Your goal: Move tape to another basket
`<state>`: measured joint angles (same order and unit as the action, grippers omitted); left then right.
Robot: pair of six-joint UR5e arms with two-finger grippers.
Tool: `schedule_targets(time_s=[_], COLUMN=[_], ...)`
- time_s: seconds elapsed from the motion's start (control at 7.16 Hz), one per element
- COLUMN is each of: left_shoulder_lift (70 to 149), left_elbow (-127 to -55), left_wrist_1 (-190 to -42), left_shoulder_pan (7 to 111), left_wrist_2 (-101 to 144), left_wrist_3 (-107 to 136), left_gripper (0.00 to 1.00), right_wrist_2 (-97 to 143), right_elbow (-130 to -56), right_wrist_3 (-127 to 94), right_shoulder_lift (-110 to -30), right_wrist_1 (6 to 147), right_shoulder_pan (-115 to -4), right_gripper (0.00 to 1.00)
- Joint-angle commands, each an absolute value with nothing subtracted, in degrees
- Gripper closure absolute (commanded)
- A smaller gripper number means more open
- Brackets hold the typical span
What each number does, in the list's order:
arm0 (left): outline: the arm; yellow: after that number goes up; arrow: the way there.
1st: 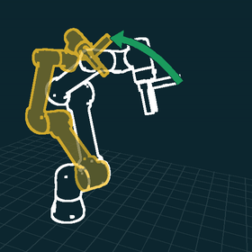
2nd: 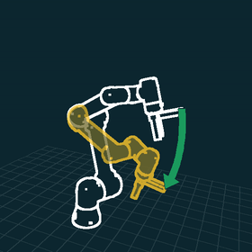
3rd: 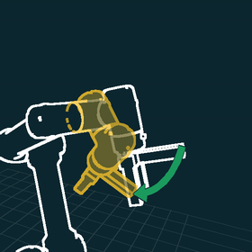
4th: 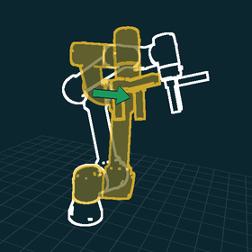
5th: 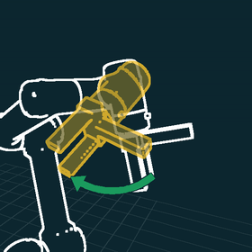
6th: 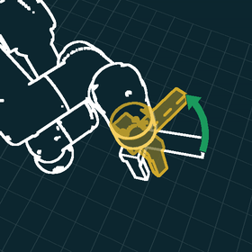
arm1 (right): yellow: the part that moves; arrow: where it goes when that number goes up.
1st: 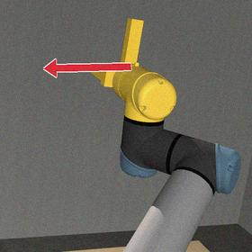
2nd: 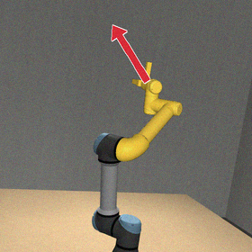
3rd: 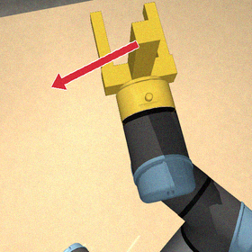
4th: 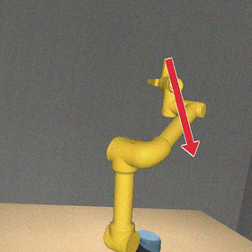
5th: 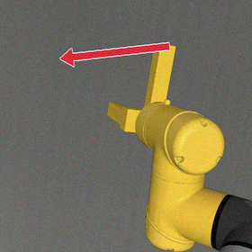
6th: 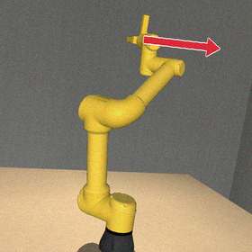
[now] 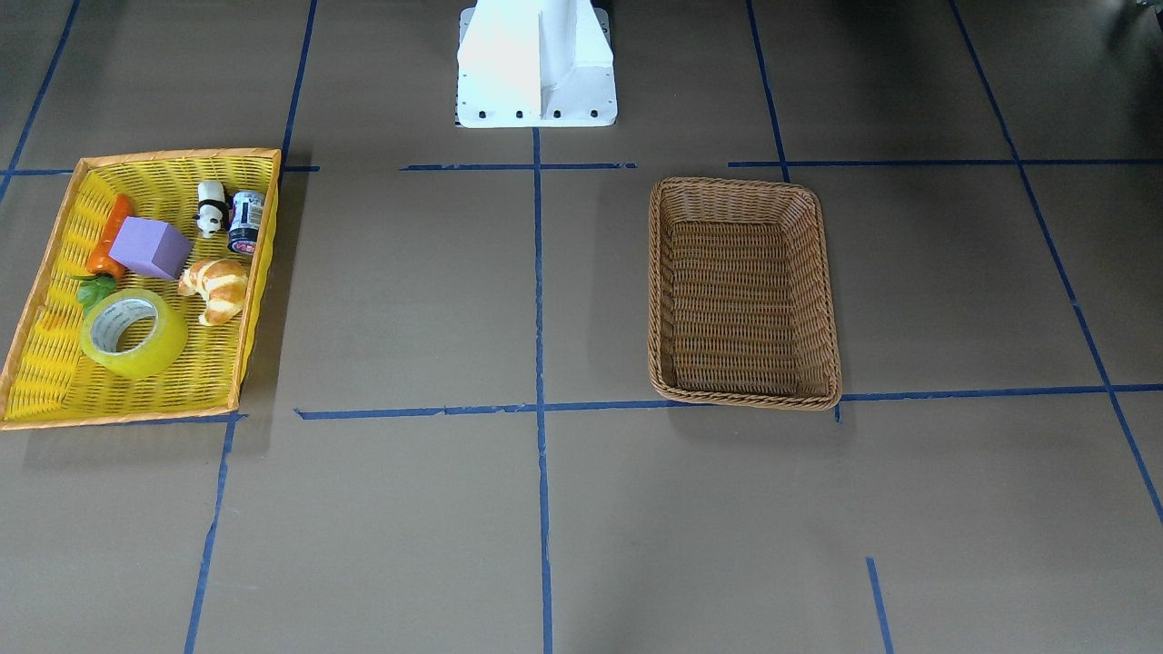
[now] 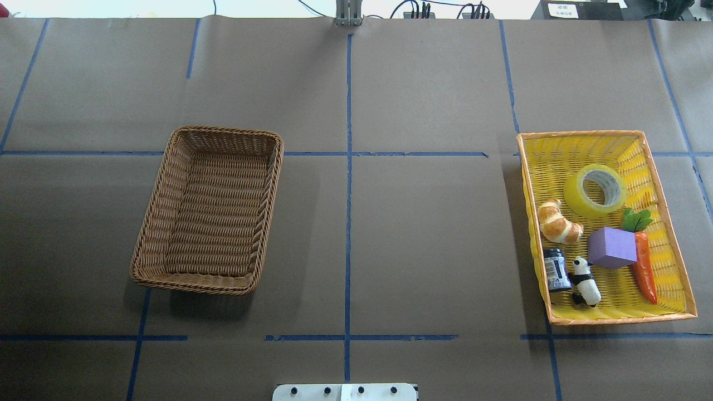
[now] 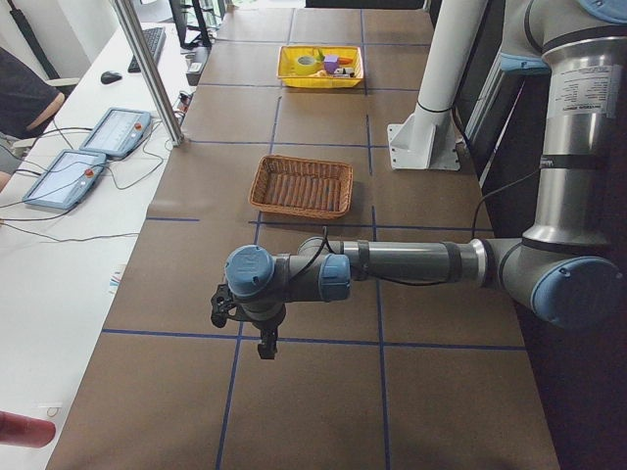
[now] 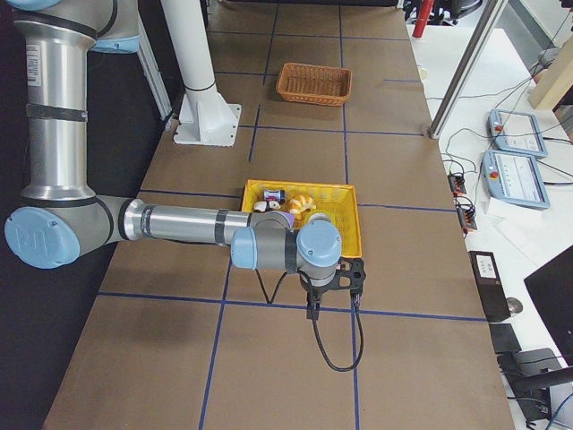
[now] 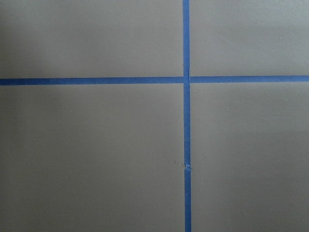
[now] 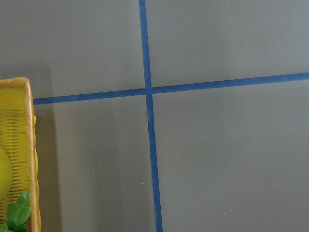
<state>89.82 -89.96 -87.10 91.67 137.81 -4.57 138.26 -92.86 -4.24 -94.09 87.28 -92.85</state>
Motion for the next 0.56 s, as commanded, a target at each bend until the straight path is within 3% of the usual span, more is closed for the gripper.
schedule_targets(time_s=[0.0,0.42], left_shoulder_lift=[89.9,90.3], left_elbow=[-90.0,-90.0], left_wrist_1=[-87.1,-87.0], left_shoulder_pan=[91.7,91.6], left_wrist_2=[137.8,137.6], left_wrist_3=[-4.6,-4.5], left_gripper=[0.0,0.0], right_wrist_2=[138.3,138.8], right_elbow=[-93.2,-93.2], right_wrist_3=[-4.2,-4.6], right_shoulder_lift=[-94.0,-94.8], right_wrist_1=[87.3,86.5], right_shoulder_pan=[-93.0,-93.0], right_gripper=[0.0,0.0])
